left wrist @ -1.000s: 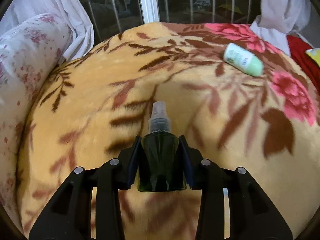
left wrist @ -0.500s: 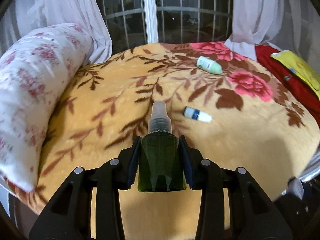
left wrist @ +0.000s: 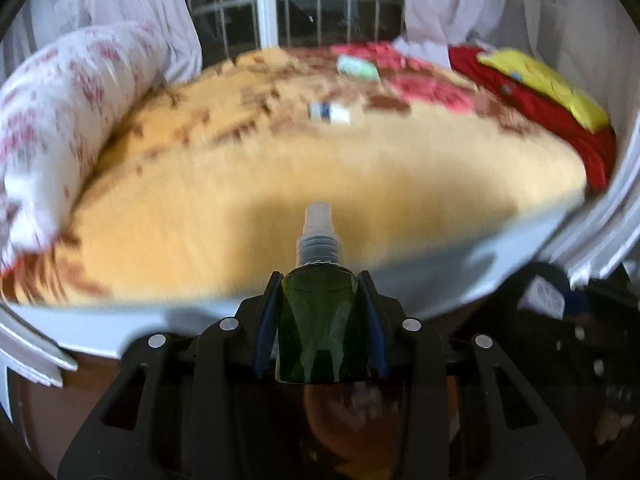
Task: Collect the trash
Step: 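Carry cap and spray bottle over the orange bin and open both tools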
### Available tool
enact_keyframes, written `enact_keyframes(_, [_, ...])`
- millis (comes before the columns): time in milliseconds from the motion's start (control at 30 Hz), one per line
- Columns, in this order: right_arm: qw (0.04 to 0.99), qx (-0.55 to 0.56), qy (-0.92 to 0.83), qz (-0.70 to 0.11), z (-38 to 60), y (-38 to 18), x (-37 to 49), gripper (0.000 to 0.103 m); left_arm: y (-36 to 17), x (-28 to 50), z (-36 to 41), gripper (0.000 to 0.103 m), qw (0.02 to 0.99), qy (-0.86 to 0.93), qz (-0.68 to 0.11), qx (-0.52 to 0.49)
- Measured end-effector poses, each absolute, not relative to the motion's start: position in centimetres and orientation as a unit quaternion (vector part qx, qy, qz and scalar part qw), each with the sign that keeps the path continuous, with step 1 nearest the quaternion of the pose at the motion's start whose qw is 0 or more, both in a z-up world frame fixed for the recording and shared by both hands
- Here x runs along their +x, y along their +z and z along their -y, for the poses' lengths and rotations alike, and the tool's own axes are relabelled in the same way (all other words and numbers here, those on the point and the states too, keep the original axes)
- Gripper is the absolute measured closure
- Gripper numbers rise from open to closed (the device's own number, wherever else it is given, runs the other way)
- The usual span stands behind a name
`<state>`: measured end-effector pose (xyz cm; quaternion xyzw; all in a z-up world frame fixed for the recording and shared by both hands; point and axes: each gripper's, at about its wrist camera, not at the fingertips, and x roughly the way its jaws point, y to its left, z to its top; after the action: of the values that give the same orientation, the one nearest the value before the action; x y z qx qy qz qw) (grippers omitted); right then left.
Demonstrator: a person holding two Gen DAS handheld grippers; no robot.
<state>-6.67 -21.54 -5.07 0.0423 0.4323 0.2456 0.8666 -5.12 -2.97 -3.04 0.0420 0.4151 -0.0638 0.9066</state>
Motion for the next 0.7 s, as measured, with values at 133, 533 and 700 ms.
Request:
enact_keyframes(133, [0.841,0.041,0.239,-0.483,22.0,-8.7,-7.0,0.071,-7.4,-6.2,3.5,0.066,0.879,-0.081,-0.468,0.038])
enact_keyframes(533, [0.79,0.039,0.234,-0.566,21.1,-15.2,-5.7,0.069,-15.2,-4.1,3.4,0.064,0.812,-0.087,-0.577,0.008])
enact_keyframes(700, [0.784,0.049,0.223,-0.578,21.2,-16.3,-4.9,0.047,-16.0,-3.7,3.1,0.036,0.803,-0.079,-0.591,0.007])
